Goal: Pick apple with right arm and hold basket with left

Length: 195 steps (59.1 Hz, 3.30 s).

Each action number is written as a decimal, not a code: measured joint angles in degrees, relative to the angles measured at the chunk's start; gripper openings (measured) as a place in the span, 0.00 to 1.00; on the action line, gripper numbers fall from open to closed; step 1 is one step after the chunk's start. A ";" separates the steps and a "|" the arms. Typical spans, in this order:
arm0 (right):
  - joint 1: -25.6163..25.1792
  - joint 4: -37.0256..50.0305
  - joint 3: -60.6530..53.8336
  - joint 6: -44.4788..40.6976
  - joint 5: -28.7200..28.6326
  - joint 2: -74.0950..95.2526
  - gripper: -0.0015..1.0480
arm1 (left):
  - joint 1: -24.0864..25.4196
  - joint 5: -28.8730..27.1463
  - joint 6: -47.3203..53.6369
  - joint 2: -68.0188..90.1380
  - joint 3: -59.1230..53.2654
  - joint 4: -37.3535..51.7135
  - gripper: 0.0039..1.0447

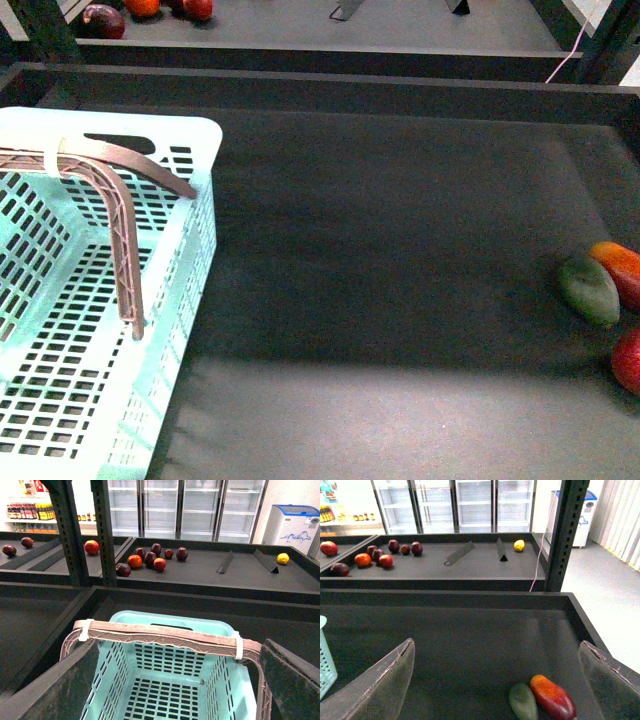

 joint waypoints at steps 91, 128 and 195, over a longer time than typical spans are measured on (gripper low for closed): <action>0.02 0.00 0.00 0.02 -0.02 0.00 0.92 | 7.13 10.36 -57.83 75.89 21.73 28.04 0.94; 0.02 0.00 0.00 0.02 -0.02 0.00 0.92 | 8.17 9.22 -64.04 102.49 40.98 30.03 0.73; 0.02 0.00 0.00 0.00 0.00 0.00 0.92 | -7.10 11.89 -63.87 87.67 47.78 14.58 0.14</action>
